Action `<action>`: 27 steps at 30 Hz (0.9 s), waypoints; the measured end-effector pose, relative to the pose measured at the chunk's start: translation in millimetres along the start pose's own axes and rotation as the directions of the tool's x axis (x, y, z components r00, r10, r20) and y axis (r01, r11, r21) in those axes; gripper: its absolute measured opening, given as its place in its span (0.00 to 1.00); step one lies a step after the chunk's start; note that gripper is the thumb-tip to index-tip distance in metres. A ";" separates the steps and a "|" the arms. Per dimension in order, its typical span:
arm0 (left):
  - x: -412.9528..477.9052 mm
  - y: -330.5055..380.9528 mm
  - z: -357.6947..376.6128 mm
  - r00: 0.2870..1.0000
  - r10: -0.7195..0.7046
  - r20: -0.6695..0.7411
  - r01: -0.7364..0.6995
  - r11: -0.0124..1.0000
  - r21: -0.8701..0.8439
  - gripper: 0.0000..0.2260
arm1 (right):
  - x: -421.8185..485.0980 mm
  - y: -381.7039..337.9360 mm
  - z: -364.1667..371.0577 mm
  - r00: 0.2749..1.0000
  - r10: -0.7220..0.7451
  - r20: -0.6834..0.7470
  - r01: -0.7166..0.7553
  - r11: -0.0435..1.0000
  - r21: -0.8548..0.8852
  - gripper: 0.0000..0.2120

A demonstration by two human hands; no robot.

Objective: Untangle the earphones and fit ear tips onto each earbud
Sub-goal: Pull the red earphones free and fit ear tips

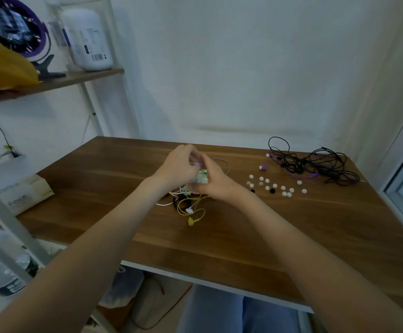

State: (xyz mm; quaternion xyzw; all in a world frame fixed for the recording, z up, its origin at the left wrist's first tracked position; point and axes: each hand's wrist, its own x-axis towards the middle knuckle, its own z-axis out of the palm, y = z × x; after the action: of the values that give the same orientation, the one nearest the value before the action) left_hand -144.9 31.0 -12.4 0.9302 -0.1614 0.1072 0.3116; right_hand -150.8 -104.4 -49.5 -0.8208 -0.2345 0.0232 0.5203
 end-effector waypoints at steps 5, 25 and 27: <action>3.6 12.3 -13.5 0.993 -0.115 -0.031 0.092 0.906 -0.413 0.10 | -2.6 -15.9 2.1 0.982 0.156 0.102 -0.167 0.980 0.110 0.24; -22.8 -76.8 -10.1 0.766 -0.623 0.156 0.624 0.780 0.052 0.45 | 18.6 -19.9 29.0 0.995 -0.100 0.007 0.097 0.937 -0.335 0.21; -20.8 -77.6 -2.3 0.765 -0.634 0.115 0.636 0.771 0.021 0.38 | 16.1 -20.0 39.7 0.989 -0.104 0.110 0.130 0.952 -0.276 0.16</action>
State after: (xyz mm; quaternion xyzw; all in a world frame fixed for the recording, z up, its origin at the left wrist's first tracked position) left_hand -135.9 95.8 -59.3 0.9315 0.1437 -0.0599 0.3287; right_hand -154.9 -57.3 -47.1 -0.8692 -0.3079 -0.0026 0.3869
